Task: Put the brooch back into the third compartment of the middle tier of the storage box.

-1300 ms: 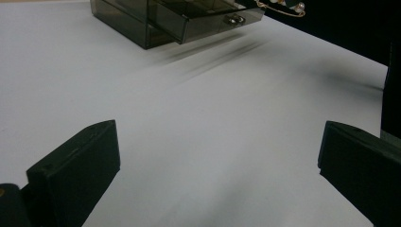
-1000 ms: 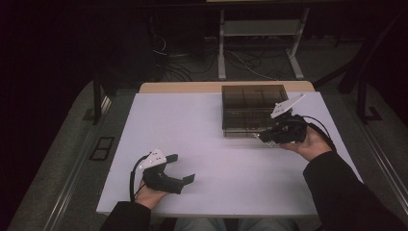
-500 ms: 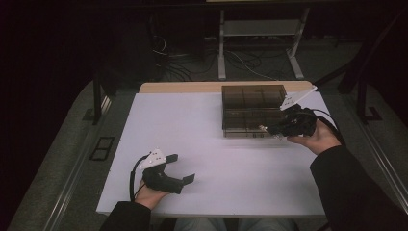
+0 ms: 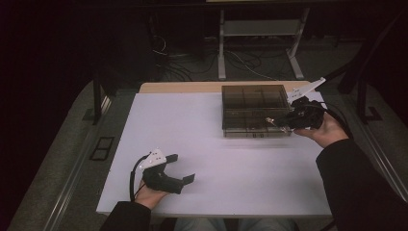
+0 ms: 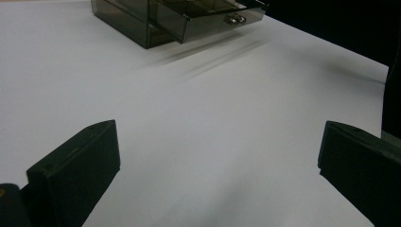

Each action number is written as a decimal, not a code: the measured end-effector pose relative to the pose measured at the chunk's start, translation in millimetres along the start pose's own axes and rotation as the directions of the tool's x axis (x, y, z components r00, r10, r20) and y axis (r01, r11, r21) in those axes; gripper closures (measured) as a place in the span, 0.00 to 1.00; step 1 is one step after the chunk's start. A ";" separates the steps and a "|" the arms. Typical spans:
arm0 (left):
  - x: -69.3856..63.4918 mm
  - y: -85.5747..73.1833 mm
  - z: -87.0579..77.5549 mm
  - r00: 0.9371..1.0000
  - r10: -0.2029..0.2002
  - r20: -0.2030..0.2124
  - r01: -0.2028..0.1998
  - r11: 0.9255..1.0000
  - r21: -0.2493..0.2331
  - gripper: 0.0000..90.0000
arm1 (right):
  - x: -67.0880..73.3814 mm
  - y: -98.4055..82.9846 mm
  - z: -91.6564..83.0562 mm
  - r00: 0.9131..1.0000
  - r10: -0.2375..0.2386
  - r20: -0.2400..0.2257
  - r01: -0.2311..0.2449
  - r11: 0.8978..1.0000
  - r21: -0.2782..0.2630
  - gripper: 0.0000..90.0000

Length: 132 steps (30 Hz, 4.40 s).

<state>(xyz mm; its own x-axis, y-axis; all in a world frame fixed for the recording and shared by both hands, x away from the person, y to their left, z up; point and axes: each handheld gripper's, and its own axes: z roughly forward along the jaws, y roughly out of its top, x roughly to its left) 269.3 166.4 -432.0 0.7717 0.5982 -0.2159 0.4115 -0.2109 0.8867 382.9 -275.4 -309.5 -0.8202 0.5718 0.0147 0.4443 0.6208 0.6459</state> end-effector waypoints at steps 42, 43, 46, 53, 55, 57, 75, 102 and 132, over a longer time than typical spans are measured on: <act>0.5 0.2 0.1 1.000 0.001 -0.001 -0.001 1.000 -0.001 0.00 | -43.9 -23.5 31.1 1.000 -0.012 0.027 0.012 0.999 0.030 0.88; 0.3 0.3 0.0 1.000 0.002 -0.001 -0.002 1.000 -0.001 0.00 | -43.9 -23.4 32.3 0.999 -0.016 0.035 0.014 0.999 0.034 0.88; 0.2 0.3 0.1 1.000 0.002 0.000 -0.002 1.000 0.000 0.00 | -45.7 -23.7 35.5 0.999 -0.018 0.039 0.017 0.999 0.037 0.88; 0.4 0.4 0.1 1.000 0.003 0.000 -0.003 1.000 0.000 0.00 | -50.5 -25.4 42.9 0.999 -0.030 0.035 0.028 0.998 0.051 0.88; 0.4 0.5 0.0 1.000 0.005 -0.002 -0.005 1.000 0.002 0.00 | -51.3 -25.8 44.3 0.999 -0.034 0.031 0.033 0.998 0.051 0.88; 0.5 0.6 -0.1 1.000 0.008 -0.003 -0.008 1.000 0.004 0.00 | -52.3 -26.2 46.4 0.998 -0.042 0.035 0.040 0.998 0.056 0.88; -0.3 0.1 1.1 1.000 0.020 0.004 -0.020 1.000 0.010 0.00 | -57.9 -29.4 71.0 0.998 -0.045 0.036 0.041 0.993 0.108 0.88; -0.7 -0.4 -0.4 1.000 0.011 0.004 -0.011 1.000 0.010 0.00 | -53.2 -33.1 69.1 0.999 0.006 0.047 -0.011 0.995 0.104 0.76; -1.2 -1.2 -1.3 1.000 0.000 -0.003 0.000 1.000 0.004 0.00 | -17.4 -42.1 30.3 0.977 0.213 0.028 -0.212 0.976 -0.043 0.01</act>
<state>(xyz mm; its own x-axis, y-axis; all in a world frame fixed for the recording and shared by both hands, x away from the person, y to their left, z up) 267.3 167.0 -432.2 0.7700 0.6009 -0.2147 0.4138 -0.2142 0.8848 389.4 -295.2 -360.1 -0.6961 0.7059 0.1308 0.5923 0.4618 0.6602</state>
